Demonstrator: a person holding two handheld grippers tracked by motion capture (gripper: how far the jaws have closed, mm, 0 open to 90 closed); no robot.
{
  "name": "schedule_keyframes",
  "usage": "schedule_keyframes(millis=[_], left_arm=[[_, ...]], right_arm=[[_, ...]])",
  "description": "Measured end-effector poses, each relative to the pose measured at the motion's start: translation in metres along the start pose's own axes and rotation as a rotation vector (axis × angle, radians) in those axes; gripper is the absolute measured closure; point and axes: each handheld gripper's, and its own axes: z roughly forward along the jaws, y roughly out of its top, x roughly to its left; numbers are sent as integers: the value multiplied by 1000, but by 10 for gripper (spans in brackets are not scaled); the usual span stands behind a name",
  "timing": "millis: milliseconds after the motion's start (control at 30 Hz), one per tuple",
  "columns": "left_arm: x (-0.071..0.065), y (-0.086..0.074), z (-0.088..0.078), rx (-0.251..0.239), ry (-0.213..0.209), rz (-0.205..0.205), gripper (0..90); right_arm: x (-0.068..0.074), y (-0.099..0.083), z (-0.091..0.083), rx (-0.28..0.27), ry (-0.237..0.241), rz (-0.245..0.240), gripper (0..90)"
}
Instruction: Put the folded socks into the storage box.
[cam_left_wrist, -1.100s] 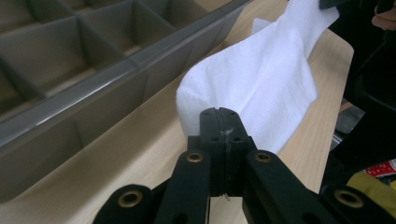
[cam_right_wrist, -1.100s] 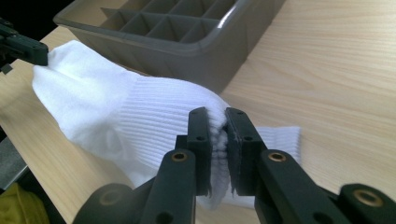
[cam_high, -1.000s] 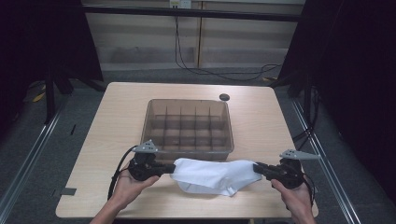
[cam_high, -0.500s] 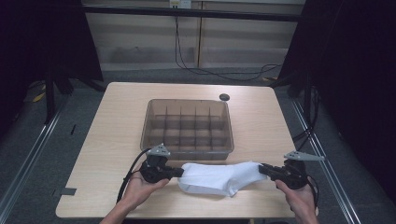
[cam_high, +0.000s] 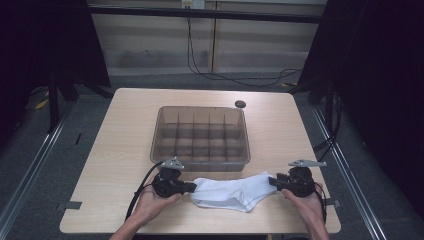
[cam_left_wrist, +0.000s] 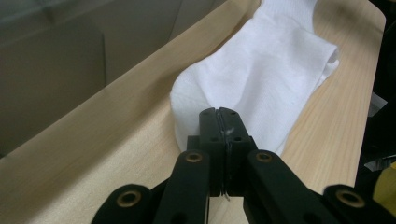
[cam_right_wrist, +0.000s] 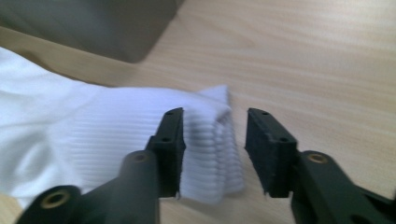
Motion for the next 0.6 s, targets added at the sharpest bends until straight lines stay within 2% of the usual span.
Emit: schedule_keyframes(millis=[100, 167, 267, 333, 467, 600], left_arm=[[0, -1, 1, 6, -3, 0, 881], [1, -1, 0, 5, 0, -2, 884], [2, -1, 0, 1, 4, -6, 887], [3, -1, -1, -2, 8, -9, 888], [3, -1, -2, -6, 13, -13, 888], [4, -1, -2, -7, 15, -15, 889]], right_arm=[[16, 4, -6, -34, 42, -37, 562], [30, 3, -5, -34, 124, -77, 611], [47, 1, -4, -23, 213, -119, 640], [58, -3, -1, -3, 256, -149, 631], [72, -10, 4, 19, 299, -190, 574], [78, -16, 14, 52, 327, -207, 552]])
